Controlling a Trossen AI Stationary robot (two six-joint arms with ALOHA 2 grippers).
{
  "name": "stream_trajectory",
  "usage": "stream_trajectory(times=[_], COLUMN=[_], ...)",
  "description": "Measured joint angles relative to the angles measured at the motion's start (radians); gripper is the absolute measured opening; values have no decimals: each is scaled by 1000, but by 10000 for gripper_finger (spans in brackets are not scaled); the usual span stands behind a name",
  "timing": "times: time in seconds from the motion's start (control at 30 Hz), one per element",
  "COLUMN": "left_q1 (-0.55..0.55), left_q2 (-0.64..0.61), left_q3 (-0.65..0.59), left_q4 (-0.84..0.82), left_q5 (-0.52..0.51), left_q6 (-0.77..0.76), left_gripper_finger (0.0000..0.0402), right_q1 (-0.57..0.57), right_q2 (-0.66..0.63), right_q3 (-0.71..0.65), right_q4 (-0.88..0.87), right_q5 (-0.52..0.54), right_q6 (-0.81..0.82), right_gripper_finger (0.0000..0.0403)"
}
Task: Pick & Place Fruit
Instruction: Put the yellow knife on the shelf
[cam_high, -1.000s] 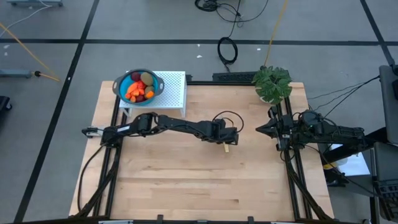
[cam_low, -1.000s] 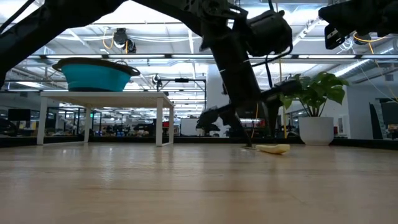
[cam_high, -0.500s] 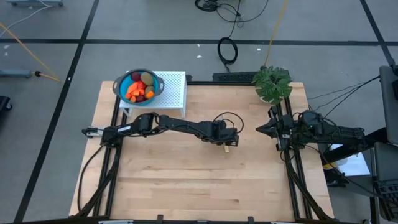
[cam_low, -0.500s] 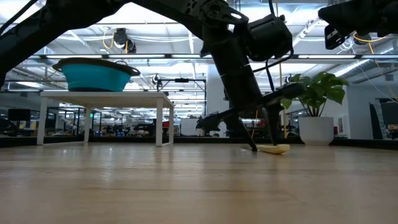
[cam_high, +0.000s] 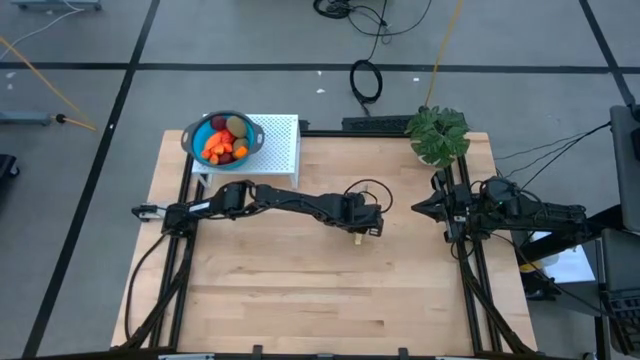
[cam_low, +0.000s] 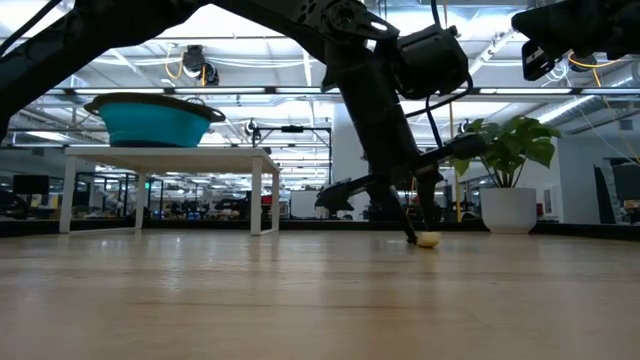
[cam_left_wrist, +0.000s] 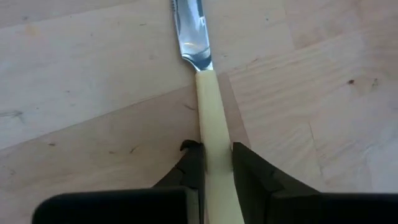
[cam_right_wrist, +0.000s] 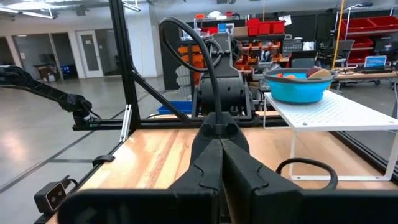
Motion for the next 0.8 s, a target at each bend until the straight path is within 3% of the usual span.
stream_trajectory(times=[0.6, 0.8], left_q1=[-4, -3], left_q2=[-31, -31], left_q3=[-3, -4], left_q4=[-201, -205], left_q5=[40, 46], left_q6=[-12, -27], left_gripper_finger=[49, 91], right_q1=[0, 0], right_q2=[0, 0], right_q3=[0, 0], right_q4=[1, 0], right_q5=[0, 0], right_q6=[13, 13], right_gripper_finger=[0, 0])
